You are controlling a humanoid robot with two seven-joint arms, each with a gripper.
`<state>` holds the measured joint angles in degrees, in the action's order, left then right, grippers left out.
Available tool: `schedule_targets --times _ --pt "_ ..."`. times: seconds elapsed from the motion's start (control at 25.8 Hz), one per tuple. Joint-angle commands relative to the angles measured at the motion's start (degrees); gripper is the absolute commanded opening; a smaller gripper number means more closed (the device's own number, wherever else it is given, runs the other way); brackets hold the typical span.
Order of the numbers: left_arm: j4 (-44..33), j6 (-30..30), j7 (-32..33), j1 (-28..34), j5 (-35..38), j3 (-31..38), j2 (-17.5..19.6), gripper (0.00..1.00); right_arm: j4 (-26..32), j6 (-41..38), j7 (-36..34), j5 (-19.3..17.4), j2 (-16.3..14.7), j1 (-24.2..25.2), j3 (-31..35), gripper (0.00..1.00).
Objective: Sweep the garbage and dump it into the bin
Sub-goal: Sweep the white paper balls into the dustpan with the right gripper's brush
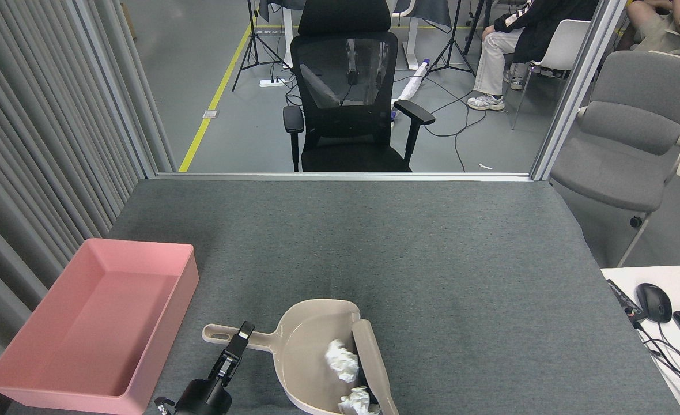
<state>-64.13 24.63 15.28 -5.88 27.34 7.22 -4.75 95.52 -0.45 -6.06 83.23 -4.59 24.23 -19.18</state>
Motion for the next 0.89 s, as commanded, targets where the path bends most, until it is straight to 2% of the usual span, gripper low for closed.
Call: schedule_targets --times 0.0,0.15,0.43,0.7,0.85 --pt "0.0 0.0 -0.1 0.0 0.0 0.0 0.0 0.18 -0.1 3.4 -1.6 -0.2 1.3 -2.3 -4.6 0.00" --pt "0.1 0.0 -0.1 0.0 0.0 -0.1 0.0 0.18 2.0 4.1 -2.6 -4.8 1.8 -3.5 -5.1 0.00" --pt "0.5 -0.2 -0.1 0.0 0.1 -0.1 -0.1 0.18 4.9 3.5 -2.7 -5.1 0.6 -1.7 -3.3 0.00" --pt "0.6 -0.2 -0.1 0.0 0.1 -0.1 0.0 0.18 4.7 3.4 -3.6 -5.0 -1.5 1.6 2.2 0.00" --pt "0.6 -0.2 -0.2 0.0 0.1 -0.1 -0.1 0.18 4.1 2.2 -3.9 -4.6 -2.0 2.2 1.9 0.01"
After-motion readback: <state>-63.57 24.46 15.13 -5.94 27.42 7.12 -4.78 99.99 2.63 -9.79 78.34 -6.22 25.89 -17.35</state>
